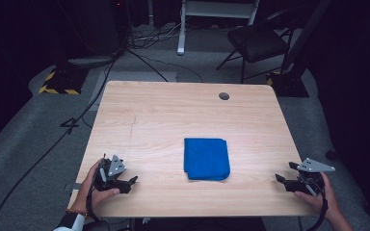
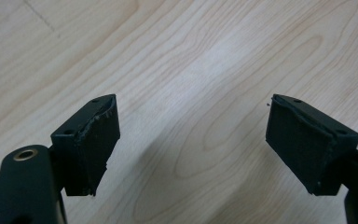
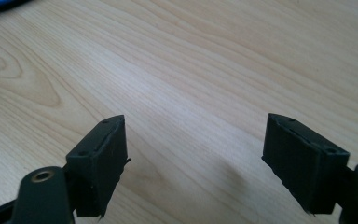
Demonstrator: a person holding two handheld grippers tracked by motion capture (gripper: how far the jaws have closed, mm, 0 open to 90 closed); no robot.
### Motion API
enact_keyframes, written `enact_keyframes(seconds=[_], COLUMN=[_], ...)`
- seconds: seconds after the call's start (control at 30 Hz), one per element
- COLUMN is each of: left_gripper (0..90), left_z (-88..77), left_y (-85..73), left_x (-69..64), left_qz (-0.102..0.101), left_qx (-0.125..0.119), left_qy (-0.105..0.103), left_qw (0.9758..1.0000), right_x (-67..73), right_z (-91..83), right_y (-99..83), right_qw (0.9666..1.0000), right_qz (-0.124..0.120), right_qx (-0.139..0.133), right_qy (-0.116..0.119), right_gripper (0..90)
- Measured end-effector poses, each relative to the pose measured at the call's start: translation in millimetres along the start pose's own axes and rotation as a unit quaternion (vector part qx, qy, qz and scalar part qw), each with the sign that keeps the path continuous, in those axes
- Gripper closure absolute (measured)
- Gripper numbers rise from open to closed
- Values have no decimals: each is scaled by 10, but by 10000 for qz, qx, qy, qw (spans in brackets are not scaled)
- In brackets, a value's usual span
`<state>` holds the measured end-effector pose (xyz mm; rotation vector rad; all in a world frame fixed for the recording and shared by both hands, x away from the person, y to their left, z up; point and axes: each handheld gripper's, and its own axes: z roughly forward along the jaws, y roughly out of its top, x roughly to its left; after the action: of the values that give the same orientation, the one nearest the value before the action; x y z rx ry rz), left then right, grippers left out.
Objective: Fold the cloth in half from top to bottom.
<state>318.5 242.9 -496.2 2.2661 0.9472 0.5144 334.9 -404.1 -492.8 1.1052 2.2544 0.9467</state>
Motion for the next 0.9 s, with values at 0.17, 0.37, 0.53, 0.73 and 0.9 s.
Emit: enact_keyframes(seconds=[0.17,0.37,0.53,0.73,0.9], left_gripper=[176,172,171,170,170], left_z=[-23,-41,-40,-40,-41], left_y=[-146,-181,-181,-182,-182], left_x=[104,145,145,145,143], left_qz=[-463,-621,-624,-632,-638], left_qx=[-126,-76,-78,-80,-73], left_qy=[-160,-253,-252,-255,-251], left_qw=[9987,9977,9977,9976,9976], right_x=[-38,-99,-98,-98,-94], right_z=[18,41,42,42,41], right_y=[-95,-118,-119,-119,-120], right_qw=[9996,9981,9980,9981,9980], right_qz=[274,613,621,617,630], right_qx=[69,81,78,79,78], right_qy=[-87,-9,-9,-8,-27], right_gripper=[217,185,185,185,184])
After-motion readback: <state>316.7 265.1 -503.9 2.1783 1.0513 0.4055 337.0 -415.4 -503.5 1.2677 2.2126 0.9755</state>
